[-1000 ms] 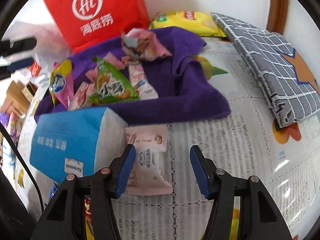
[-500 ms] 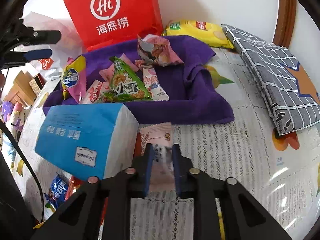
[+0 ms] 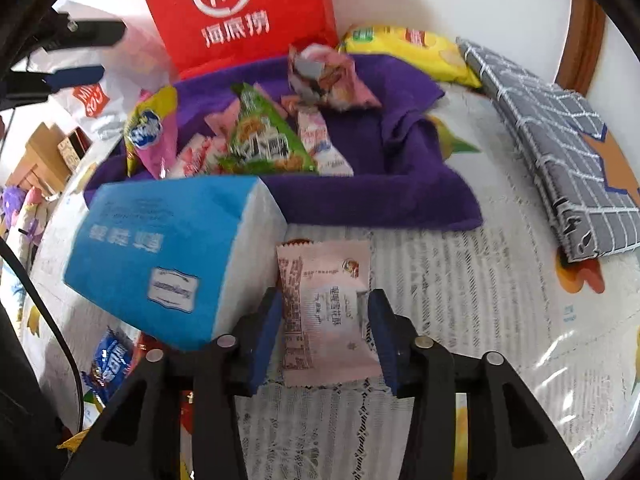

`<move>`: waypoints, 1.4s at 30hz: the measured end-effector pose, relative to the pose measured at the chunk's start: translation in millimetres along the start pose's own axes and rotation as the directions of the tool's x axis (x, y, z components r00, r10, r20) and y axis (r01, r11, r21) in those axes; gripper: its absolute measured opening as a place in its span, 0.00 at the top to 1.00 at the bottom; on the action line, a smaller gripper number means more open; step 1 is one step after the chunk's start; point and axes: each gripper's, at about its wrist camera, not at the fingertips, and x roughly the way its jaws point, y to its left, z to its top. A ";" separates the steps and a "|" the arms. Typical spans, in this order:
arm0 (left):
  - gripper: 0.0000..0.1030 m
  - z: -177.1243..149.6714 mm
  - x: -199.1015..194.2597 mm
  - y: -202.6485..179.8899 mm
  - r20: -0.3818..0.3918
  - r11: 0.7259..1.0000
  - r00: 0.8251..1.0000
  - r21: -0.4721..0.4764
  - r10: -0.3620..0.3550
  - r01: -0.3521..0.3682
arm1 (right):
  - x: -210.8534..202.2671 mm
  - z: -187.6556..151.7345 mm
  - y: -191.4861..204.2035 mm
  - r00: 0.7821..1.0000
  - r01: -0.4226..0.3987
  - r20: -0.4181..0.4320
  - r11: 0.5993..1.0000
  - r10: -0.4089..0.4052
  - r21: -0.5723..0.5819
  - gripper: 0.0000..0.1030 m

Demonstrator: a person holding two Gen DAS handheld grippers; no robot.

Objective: Organize snacks
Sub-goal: 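Grasp the pink-white packet beside the tissue box with the right tool, then lift the pink-white packet with the right tool while the left tool reaches the blue packet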

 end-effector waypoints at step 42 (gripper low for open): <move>0.29 -87.7 -37.7 33.5 -0.076 0.990 0.994 -0.114 0.075 -0.083 | -66.1 -52.7 -8.8 0.998 0.043 0.038 0.998 -0.045 0.053 0.68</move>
